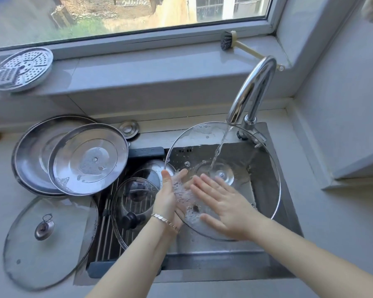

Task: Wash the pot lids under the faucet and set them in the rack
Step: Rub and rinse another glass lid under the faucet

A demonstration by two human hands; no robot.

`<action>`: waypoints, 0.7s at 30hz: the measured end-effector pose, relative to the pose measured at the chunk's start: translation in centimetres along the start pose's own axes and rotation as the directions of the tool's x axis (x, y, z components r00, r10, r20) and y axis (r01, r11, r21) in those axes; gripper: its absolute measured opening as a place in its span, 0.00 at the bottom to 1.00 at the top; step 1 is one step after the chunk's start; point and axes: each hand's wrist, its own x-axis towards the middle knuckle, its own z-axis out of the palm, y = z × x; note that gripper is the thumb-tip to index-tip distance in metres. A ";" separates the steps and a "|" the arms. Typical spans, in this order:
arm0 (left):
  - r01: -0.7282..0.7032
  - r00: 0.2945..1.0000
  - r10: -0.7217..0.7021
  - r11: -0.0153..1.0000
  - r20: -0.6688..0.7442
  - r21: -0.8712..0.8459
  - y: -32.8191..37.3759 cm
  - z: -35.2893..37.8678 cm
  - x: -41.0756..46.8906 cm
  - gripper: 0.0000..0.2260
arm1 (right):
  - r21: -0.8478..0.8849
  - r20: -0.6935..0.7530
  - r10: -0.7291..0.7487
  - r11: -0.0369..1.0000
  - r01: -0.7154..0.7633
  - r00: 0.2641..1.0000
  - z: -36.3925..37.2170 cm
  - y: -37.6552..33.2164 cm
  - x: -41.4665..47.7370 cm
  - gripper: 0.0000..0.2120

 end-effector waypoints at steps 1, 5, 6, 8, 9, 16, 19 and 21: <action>0.005 1.000 -0.004 1.000 0.024 -0.022 -0.1 0.1 -0.2 0.26 | -0.040 -0.007 0.057 0.998 -0.057 0.998 -0.5 0.7 0.1 0.29; 0.026 0.998 -0.027 1.000 0.061 0.013 -0.8 1.5 -0.6 0.30 | 0.081 -0.049 0.198 0.978 -0.194 0.979 -1.4 -0.2 3.6 0.34; 0.007 0.999 -0.008 1.000 0.050 0.005 -1.0 1.9 -0.6 0.27 | 0.125 -0.064 0.147 0.983 -0.138 0.987 -1.3 -1.2 4.2 0.33; -0.016 0.999 0.017 1.000 0.035 -0.027 -1.0 2.2 -0.7 0.22 | 0.140 -0.039 0.013 0.990 -0.007 0.999 -1.0 -2.3 3.9 0.31; 0.003 0.999 -0.001 0.999 0.036 -0.040 -0.9 2.1 -0.7 0.22 | 0.120 -0.006 -0.056 0.991 0.057 0.998 -0.9 -2.1 3.0 0.30; 0.004 1.000 -0.004 1.000 0.030 0.016 -0.2 1.0 -1.0 0.25 | -0.002 0.006 -0.133 0.991 0.133 0.991 -0.6 1.3 0.8 0.27; -0.005 0.999 0.004 1.000 0.041 0.017 -0.3 2.0 -1.3 0.25 | 0.062 -0.102 -0.036 0.997 0.043 0.994 -1.0 -0.9 2.4 0.28; -0.037 0.999 0.037 0.999 0.033 0.002 0.3 1.9 -1.1 0.24 | 0.057 -0.087 -0.168 0.983 0.173 0.982 -0.3 -2.0 1.2 0.27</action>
